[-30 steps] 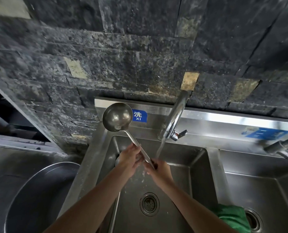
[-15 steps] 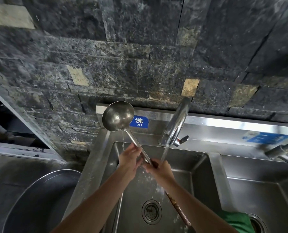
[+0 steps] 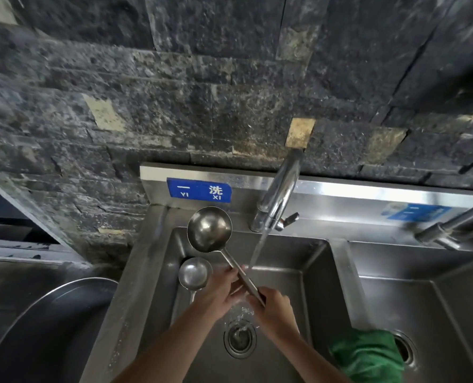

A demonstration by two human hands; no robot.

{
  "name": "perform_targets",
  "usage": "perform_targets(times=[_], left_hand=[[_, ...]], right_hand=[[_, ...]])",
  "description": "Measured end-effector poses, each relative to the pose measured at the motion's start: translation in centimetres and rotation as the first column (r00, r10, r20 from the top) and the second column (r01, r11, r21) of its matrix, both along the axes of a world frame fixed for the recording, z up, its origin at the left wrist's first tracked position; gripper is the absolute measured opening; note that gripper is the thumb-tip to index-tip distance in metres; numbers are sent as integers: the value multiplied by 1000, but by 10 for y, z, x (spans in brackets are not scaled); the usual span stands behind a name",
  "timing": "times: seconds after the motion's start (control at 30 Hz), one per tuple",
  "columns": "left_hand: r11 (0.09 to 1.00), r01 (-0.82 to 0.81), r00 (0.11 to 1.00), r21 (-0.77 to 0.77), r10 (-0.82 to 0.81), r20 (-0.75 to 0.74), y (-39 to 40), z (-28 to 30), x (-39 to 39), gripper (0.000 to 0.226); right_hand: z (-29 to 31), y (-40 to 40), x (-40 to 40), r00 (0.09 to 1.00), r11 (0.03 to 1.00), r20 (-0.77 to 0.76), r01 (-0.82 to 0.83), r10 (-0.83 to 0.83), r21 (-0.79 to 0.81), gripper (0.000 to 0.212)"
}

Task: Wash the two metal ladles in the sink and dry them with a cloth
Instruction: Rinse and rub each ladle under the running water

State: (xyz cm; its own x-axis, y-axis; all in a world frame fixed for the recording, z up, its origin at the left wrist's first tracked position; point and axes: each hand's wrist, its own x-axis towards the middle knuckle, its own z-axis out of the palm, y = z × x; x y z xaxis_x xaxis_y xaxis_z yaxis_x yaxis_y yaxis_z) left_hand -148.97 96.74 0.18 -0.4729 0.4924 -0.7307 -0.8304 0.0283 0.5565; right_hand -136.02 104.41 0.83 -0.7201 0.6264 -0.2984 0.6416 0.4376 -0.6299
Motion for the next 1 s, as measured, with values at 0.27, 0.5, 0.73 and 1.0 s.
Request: perform_targets(times=[0.27,0.5,0.73,1.0], left_hand=[[1000,-8,989,9,6,145,13,-31,28,10],[992,-114,957,-53,124,262,11,-49,32,33],[965,-64,988,-256,98,121,-8,-62,33,16],[973,-25,989,-228,56,133,-8,-54,42,24]], right_hand=[[-4,-11,56,990,997,134,52,-44,-60,34],[-7,-11,98,971,993,233,80,-57,-88,40],[6,-5,120,917,995,396,78,-45,-69,45],[13,7,76,895,993,433,-114,107,-9,26]])
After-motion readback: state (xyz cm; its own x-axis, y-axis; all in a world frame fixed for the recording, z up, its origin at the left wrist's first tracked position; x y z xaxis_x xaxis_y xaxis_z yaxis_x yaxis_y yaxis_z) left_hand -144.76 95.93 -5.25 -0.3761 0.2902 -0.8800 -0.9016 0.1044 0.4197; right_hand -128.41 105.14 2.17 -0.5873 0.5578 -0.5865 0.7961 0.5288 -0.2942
